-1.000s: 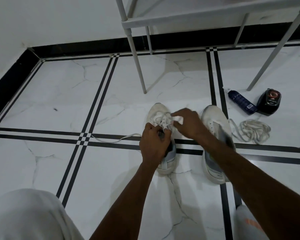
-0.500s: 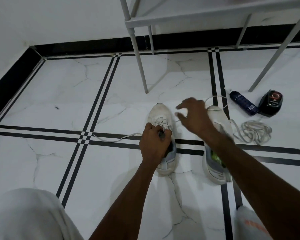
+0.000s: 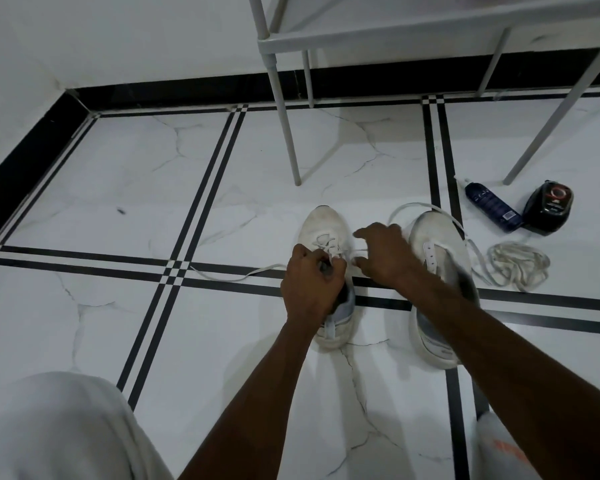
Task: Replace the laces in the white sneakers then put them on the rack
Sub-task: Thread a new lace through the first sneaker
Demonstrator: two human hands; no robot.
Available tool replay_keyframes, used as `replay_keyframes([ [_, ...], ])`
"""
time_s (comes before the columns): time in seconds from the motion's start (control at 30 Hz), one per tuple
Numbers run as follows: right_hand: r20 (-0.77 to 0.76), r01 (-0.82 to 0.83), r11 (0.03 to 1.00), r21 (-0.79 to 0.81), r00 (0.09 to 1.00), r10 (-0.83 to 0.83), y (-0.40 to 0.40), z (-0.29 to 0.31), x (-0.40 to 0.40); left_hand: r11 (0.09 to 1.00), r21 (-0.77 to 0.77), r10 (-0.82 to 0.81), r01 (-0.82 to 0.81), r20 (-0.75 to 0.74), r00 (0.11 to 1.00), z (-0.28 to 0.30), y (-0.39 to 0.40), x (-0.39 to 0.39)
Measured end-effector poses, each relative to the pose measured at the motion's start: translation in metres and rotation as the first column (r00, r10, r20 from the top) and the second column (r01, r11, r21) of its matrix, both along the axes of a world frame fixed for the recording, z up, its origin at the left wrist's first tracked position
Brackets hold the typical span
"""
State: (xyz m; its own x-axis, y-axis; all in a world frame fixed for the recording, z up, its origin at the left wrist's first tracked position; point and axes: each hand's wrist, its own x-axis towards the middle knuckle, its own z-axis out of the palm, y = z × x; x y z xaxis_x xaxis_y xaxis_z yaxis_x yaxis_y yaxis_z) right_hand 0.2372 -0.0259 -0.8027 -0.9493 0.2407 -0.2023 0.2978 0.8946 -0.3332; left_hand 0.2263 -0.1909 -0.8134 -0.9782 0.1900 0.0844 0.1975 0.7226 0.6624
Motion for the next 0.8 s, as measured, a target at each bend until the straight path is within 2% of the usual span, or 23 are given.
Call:
replay_keyframes([
  [0.03, -0.018, -0.011, 0.994, -0.109, 1.0, 0.009, -0.006, -0.001, -0.003, 1.0, 0.001, -0.005, 0.005, -0.002, 1.0, -0.001, -0.001, 0.0],
  [0.07, -0.038, -0.008, 0.989, -0.145, 0.999, 0.002, -0.011, -0.002, -0.005, 1.0, 0.0, -0.009, 0.009, 0.003, 1.0, -0.001, -0.001, -0.001],
  [0.13, -0.031, 0.02, 0.993, -0.117, 0.999, -0.024, -0.011, -0.005, -0.005, 1.0, -0.018, -0.008, 0.008, 0.01, 1.0, -0.002, -0.001, -0.002],
  [0.23, 0.089, 0.013, 0.993, -0.119, 0.996, -0.002, -0.008, -0.004, -0.002, 0.998, -0.055, -0.017, 0.016, 0.0, 1.0, -0.001, -0.001, 0.0],
  [0.3, 0.144, 0.048, 0.969, -0.243, 0.99, -0.013, -0.002, 0.002, 0.0, 0.998, -0.056, -0.02, 0.018, -0.029, 0.999, 0.0, 0.0, 0.001],
  [0.43, 0.086, 0.171, 0.759, -0.629, 0.985, -0.15, 0.012, 0.03, 0.008, 0.996, 0.074, -0.037, 0.046, -0.123, 0.992, 0.008, 0.001, -0.011],
  [0.47, 0.064, 0.181, 0.714, -0.676, 0.98, -0.188, 0.016, 0.039, 0.009, 0.985, 0.141, -0.08, 0.096, -0.111, 0.991, 0.014, 0.003, -0.019],
  [0.53, 0.015, 0.165, 0.686, -0.709, 0.976, -0.219, 0.021, 0.056, 0.008, 0.923, 0.277, -0.288, 0.266, 0.042, 0.957, 0.031, 0.009, -0.035],
  [0.6, -0.028, 0.141, 0.68, -0.719, 0.973, -0.23, 0.025, 0.071, 0.006, 0.813, 0.36, -0.544, 0.458, 0.186, 0.819, 0.053, 0.021, -0.046],
  [0.63, -0.039, 0.138, 0.674, -0.726, 0.97, -0.24, 0.028, 0.076, 0.004, 0.758, 0.373, -0.629, 0.535, 0.204, 0.75, 0.058, 0.027, -0.051],
  [0.67, -0.048, 0.138, 0.672, -0.728, 0.967, -0.25, 0.031, 0.081, 0.004, 0.755, 0.352, -0.638, 0.553, 0.198, 0.744, 0.061, 0.032, -0.054],
  [0.7, -0.057, 0.134, 0.675, -0.726, 0.966, -0.253, 0.034, 0.084, 0.003, 0.786, 0.353, -0.59, 0.508, 0.182, 0.787, 0.06, 0.034, -0.058],
  [0.73, -0.064, 0.13, 0.68, -0.721, 0.966, -0.252, 0.037, 0.085, 0.003, 0.847, 0.367, -0.469, 0.384, 0.177, 0.866, 0.057, 0.034, -0.063],
  [0.8, -0.063, 0.122, 0.679, -0.724, 0.969, -0.241, 0.043, 0.085, 0.005, 0.937, 0.345, -0.132, 0.065, 0.177, 0.975, 0.048, 0.026, -0.075],
])
